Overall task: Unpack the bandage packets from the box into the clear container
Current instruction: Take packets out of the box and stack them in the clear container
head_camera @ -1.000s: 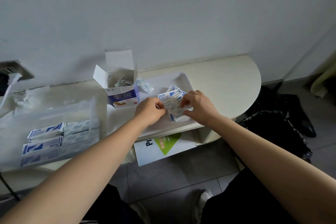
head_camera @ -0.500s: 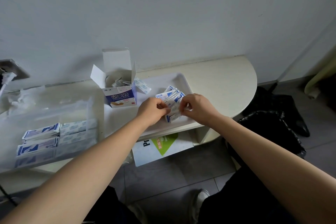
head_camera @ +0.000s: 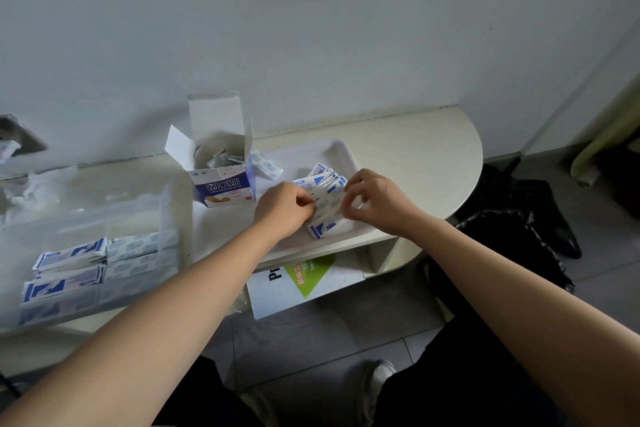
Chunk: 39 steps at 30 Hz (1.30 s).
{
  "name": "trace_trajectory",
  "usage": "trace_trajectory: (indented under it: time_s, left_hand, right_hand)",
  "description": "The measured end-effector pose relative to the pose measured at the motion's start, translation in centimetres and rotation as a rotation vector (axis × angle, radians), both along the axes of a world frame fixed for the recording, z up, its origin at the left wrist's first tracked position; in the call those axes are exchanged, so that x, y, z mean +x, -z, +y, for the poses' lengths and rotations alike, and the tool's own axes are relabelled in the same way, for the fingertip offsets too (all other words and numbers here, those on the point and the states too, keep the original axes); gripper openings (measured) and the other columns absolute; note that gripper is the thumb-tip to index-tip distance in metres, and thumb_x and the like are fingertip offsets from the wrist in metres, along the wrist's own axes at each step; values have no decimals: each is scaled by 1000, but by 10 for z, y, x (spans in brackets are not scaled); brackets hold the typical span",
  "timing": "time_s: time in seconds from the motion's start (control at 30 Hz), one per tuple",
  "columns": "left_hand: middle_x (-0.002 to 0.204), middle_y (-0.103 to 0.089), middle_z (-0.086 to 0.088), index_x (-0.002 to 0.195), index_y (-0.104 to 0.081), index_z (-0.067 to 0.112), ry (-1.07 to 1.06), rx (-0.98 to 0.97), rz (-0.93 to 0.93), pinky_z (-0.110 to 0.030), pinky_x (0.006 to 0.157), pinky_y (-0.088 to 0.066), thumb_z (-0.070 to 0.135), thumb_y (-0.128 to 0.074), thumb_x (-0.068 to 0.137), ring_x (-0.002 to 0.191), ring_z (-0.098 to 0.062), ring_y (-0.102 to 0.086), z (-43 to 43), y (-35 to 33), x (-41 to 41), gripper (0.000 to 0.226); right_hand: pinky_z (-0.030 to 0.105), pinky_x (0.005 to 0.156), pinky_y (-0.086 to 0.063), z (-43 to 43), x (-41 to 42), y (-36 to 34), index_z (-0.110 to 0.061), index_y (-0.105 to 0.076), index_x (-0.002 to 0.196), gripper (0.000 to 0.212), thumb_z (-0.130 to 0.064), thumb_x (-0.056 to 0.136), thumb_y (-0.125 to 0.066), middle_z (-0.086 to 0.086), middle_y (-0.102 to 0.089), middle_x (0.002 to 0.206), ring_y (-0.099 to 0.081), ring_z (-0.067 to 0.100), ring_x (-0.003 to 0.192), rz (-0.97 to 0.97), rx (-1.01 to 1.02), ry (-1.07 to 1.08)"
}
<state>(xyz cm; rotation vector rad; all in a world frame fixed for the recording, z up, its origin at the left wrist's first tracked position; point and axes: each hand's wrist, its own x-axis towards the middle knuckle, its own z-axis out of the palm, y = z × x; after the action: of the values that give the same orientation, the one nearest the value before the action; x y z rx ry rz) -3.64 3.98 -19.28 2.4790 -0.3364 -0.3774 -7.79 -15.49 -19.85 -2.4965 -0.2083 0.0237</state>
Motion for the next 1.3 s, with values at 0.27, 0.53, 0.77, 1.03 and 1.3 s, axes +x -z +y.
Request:
trace_trajectory:
  time_s: [0.27, 0.53, 0.77, 1.03, 1.3]
  left_hand:
    - [70, -61, 7, 82, -72, 27, 74, 164, -220, -27, 62, -45, 27, -64, 81, 71, -17, -60, 35, -16, -3, 8]
    - [84, -67, 1, 87, -74, 23, 69, 141, -259, -27, 68, -47, 25, -59, 81, 81, -20, -63, 57, -25, -9, 16]
    - [104, -57, -7, 91, -69, 18, -9, 257, -224, -29, 73, -43, 23, -69, 81, 93, -28, -57, 81, -16, -20, 11]
    - [116, -51, -9, 99, -67, 17, -69, 216, -115, -24, 78, -36, 13, -68, 80, 100, -26, -56, 84, -5, -23, 20]
    - [103, -68, -4, 98, -68, 15, -101, 103, -41, -26, 75, -43, 11, -59, 86, 95, -22, -60, 85, -1, -23, 15]
  right_hand:
    - [29, 83, -41, 26, 19, -11, -22, -73, 78, 2, -20, 78, -74, -3, -68, 106, -51, 15, 97, -167, -67, -84]
    - [34, 71, -48, 66, 16, -6, -19, -68, 85, 10, -13, 77, -70, -13, -59, 73, -58, 16, 81, -122, -15, -51]
    - [34, 71, -46, 112, 17, -2, -20, -68, 93, 15, -19, 79, -71, -4, -64, 85, -56, 18, 86, -142, -107, -138]
    - [27, 71, -42, 96, 16, 2, -12, -70, 94, 17, -12, 77, -70, 1, -50, 88, -51, 19, 74, 44, -133, -106]
    - [16, 59, -32, 106, 16, 8, -9, -71, 89, 14, -4, 77, -65, -4, -59, 74, -51, 12, 69, 103, 13, -38]
